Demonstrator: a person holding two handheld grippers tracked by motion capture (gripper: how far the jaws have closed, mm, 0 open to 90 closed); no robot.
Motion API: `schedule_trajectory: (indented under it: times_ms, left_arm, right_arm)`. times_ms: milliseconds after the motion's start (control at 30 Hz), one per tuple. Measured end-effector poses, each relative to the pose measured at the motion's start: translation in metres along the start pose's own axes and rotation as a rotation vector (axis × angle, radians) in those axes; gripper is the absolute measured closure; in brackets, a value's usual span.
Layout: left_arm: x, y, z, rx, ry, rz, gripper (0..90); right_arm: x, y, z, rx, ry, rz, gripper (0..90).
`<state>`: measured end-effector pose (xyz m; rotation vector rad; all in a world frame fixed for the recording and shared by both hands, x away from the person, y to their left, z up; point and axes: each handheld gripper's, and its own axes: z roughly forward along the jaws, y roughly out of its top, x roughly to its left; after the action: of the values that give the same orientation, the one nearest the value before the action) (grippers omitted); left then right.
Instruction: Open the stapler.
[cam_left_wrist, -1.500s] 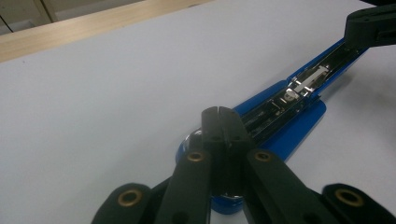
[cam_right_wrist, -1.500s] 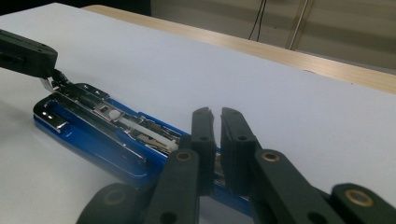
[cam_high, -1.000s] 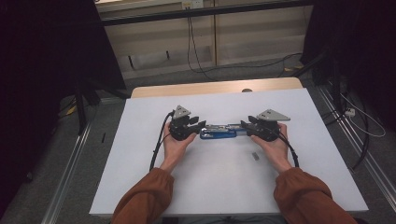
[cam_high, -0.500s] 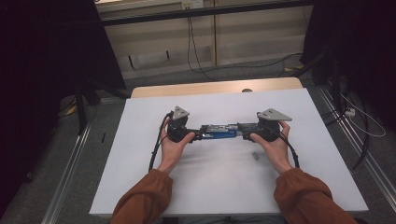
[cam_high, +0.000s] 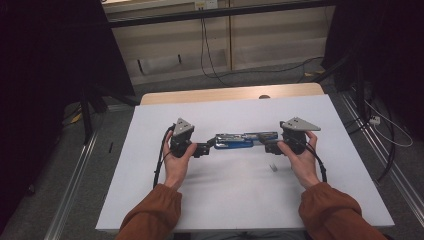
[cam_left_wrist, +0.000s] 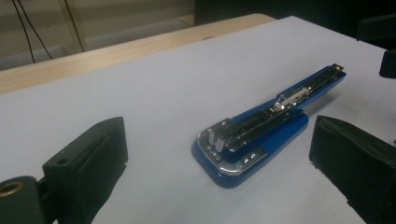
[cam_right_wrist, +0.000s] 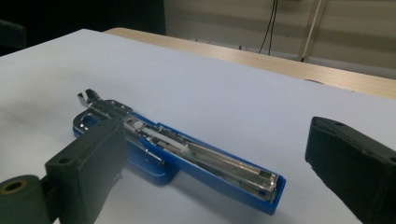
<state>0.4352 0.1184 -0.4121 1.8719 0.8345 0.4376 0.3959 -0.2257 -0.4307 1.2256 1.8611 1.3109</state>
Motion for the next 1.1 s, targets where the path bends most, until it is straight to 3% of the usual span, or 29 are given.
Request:
schedule_trajectory:
  times_ms: [200,333,633,933,1100]
  left_arm:
    - [-0.004,-0.005,-0.01,0.005,0.014,0.015,4.5]
    - [-0.006,-0.01,-0.017,0.007,0.005,-0.001,4.5]
    - [-0.008,-0.022,-0.042,-0.002,0.025,0.032,3.6]
    - [-0.002,-0.038,-0.066,-0.006,0.039,-0.008,3.6]
    - [-0.006,-0.045,-0.081,-0.026,0.053,-0.006,3.5]
  right_arm:
    - [0.0,-0.003,-0.007,-0.008,-0.004,0.003,5.2]
    - [-0.001,-0.003,-0.011,-0.015,0.001,0.019,6.3]
    - [-0.005,-0.01,-0.025,-0.01,-0.001,0.018,5.8]
    - [-0.009,-0.019,-0.038,0.003,0.01,0.023,6.6]
    - [-0.01,-0.021,-0.042,0.003,0.013,0.021,6.7]
